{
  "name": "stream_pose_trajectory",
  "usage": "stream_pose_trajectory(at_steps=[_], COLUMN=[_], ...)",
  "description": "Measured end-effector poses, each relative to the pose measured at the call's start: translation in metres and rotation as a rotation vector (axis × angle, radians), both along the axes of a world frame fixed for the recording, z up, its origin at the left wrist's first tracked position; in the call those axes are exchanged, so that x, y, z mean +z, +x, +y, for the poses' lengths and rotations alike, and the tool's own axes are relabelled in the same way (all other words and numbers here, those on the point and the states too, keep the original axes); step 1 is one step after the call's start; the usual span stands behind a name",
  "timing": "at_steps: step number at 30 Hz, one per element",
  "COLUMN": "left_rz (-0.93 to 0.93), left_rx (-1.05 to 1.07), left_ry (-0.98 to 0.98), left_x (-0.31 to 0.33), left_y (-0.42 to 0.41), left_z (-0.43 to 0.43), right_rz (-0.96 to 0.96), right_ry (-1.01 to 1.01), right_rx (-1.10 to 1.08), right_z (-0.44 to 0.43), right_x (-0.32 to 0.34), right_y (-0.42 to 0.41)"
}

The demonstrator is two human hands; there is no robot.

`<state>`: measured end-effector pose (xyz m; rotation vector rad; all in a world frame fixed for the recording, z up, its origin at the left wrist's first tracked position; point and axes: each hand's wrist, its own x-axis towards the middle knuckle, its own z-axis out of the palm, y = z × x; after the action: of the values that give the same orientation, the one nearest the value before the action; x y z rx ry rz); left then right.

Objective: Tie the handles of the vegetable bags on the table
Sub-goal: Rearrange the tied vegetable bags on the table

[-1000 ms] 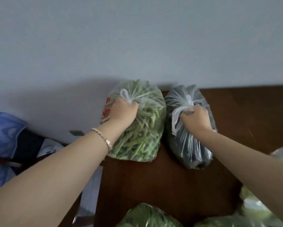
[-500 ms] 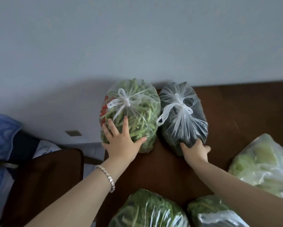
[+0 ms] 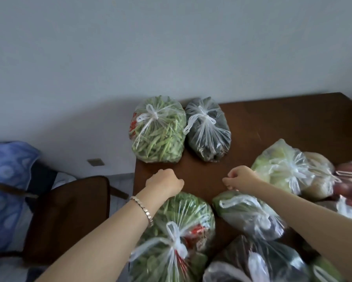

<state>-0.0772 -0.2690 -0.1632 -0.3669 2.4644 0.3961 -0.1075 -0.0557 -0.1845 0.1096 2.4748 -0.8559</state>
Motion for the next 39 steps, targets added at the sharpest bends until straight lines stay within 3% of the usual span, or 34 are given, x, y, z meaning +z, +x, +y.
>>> stream_pose_trajectory(at_steps=[8, 13, 18, 23, 32, 36, 39], left_rz=[0.023, 0.269, 0.275, 0.255, 0.532, 0.63, 0.661], left_rx=[0.007, 0.092, 0.25, 0.394, 0.683, 0.737, 0.734], left_ry=[-0.092, -0.184, -0.093, -0.045, 0.046, 0.074, 0.092], left_x=[0.003, -0.019, -0.027, -0.033, -0.013, 0.001, 0.003], left_y=[0.123, 0.162, 0.174, 0.188, 0.209, 0.206, 0.204], left_z=[0.027, 0.041, 0.045, 0.035, -0.006, -0.026, -0.039], right_rz=[-0.081, -0.041, -0.146, 0.029, 0.249, 0.171, 0.096], right_ry=[0.189, 0.347, 0.411, 0.463, 0.412, 0.276, 0.133], right_rx=[0.6, 0.797, 1.028, 1.241, 1.102, 0.853, 0.529], right_z=[0.015, 0.031, 0.056, 0.062, 0.054, 0.037, 0.024], right_x=[0.033, 0.027, 0.024, 0.01, 0.0, 0.004, 0.003], right_y=[0.081, 0.106, 0.131, 0.152, 0.157, 0.153, 0.147])
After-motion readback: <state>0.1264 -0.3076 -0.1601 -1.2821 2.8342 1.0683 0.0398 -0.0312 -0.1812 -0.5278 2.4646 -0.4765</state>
